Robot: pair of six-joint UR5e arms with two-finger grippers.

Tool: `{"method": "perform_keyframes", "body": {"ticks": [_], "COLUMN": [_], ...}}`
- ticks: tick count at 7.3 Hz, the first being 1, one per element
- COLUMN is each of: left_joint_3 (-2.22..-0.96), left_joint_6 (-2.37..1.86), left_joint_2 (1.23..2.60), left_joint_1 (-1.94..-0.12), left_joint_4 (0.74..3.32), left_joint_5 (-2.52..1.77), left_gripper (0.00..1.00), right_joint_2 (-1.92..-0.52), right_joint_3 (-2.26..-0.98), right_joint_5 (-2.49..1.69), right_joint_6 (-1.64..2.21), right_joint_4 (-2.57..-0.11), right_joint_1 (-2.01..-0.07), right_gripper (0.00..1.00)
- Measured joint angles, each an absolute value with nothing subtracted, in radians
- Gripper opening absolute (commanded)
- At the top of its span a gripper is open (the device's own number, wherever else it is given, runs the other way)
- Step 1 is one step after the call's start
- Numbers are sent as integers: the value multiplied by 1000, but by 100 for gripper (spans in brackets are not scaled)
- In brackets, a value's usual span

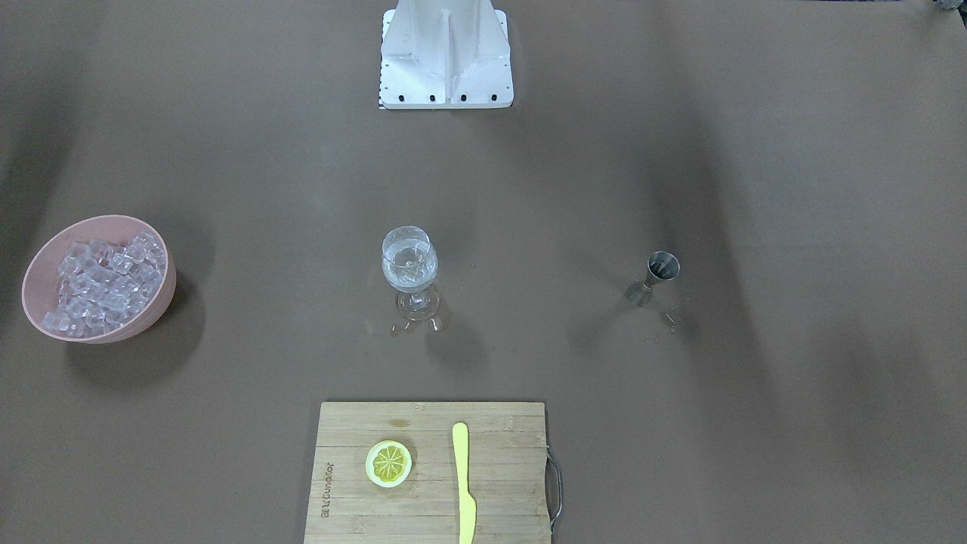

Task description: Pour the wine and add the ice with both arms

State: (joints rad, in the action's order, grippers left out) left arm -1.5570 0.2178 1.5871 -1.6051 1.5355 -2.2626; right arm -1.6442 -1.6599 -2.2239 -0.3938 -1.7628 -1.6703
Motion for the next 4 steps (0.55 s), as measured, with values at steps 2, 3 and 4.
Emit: {"method": "perform_keyframes", "body": {"ticks": [2,3,4], "left_joint_3": [-1555,-1554,-1554], "left_joint_6": [219,219,218], "left_joint_2": [1587,1586,1586], "left_joint_1": [-1605,-1605,-1605], "left_joint_4": [1535,1535,1534], "left_joint_5": [-2263,-2263,-2263], "left_gripper": [99,99,99], "right_joint_2": [-1644,-1645,-1647], "right_joint_3": [-1698,-1710,-1714], "right_joint_5": [-2217,-2217,-2217], "right_joint_6": [-397,-395,-393], "right_joint_4": [-1763,-1763,-1763], "right_joint_1": [-1673,-1673,-1674], "right_gripper": [100,100,100]}}
